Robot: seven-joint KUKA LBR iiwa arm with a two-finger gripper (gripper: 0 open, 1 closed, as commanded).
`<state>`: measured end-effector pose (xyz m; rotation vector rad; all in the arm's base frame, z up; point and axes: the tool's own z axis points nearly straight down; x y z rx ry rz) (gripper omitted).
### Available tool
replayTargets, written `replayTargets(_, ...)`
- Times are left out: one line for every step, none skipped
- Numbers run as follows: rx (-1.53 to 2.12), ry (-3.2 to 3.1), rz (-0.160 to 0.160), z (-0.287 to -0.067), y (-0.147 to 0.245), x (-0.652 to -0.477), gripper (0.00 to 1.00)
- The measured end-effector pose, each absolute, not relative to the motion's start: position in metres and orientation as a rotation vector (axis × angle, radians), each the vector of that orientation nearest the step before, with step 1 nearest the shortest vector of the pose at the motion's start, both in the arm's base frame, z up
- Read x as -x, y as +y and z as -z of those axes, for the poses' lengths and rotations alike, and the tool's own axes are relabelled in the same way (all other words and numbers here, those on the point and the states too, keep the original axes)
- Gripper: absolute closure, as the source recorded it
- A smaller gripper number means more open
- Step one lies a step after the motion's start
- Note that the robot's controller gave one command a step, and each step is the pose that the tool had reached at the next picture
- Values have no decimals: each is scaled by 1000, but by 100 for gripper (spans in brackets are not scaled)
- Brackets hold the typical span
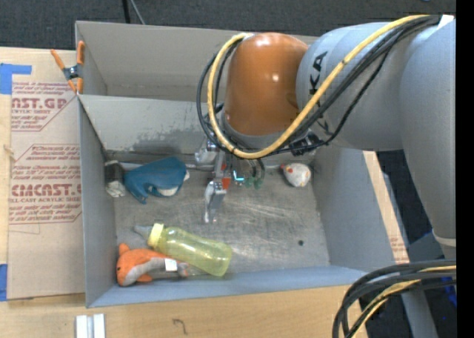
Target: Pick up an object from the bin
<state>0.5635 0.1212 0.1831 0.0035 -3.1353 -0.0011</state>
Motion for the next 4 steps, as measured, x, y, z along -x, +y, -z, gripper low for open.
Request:
replayTargets(-2,-3143,2,-188,121,-565,0)
replayTargets(51,-3145,3,-119,143,-517,0)
replayTargets(-27,-3137,-2,-101,158,-499,0)
replayTargets(11,-3143,3,-123,162,-500,0)
